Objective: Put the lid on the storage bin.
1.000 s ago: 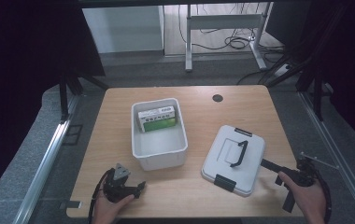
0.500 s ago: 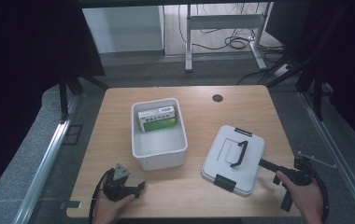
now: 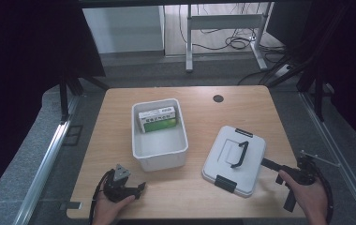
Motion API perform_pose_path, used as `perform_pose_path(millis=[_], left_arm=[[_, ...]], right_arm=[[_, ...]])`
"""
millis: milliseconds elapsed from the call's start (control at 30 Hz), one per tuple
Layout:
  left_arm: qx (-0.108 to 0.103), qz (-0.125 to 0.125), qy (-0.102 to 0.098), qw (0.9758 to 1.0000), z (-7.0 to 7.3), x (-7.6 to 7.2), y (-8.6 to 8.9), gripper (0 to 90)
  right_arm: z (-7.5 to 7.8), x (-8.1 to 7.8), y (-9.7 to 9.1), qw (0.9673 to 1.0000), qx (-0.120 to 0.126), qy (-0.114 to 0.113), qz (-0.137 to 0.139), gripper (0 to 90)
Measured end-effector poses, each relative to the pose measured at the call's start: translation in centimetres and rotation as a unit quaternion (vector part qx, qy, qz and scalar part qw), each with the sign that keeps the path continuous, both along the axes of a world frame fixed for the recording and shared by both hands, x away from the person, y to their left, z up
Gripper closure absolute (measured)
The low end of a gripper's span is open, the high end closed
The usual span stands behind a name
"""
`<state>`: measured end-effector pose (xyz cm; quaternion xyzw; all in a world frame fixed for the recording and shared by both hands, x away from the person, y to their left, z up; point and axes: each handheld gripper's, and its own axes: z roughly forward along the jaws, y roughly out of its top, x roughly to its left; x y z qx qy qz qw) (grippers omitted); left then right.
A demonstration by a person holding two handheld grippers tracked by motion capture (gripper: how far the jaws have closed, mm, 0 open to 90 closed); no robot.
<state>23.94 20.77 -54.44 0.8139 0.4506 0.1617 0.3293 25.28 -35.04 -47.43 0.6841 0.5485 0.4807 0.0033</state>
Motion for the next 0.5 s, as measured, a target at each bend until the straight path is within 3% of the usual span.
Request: perform_pose_path(millis=[200,500], left_arm=[[0.0,0.0,0.0,1.0,0.0,0.0,0.0,11.3],[0.0,0.0,-0.001,1.0,0.0,0.0,0.0,11.8]], right_arm=[[1.1,0.5,0.4,0.9998,0.016,0.009,0.003,38.6],[3.4,1.6,1.7,0.9994,-0.005,0.025,0.025,39.1]])
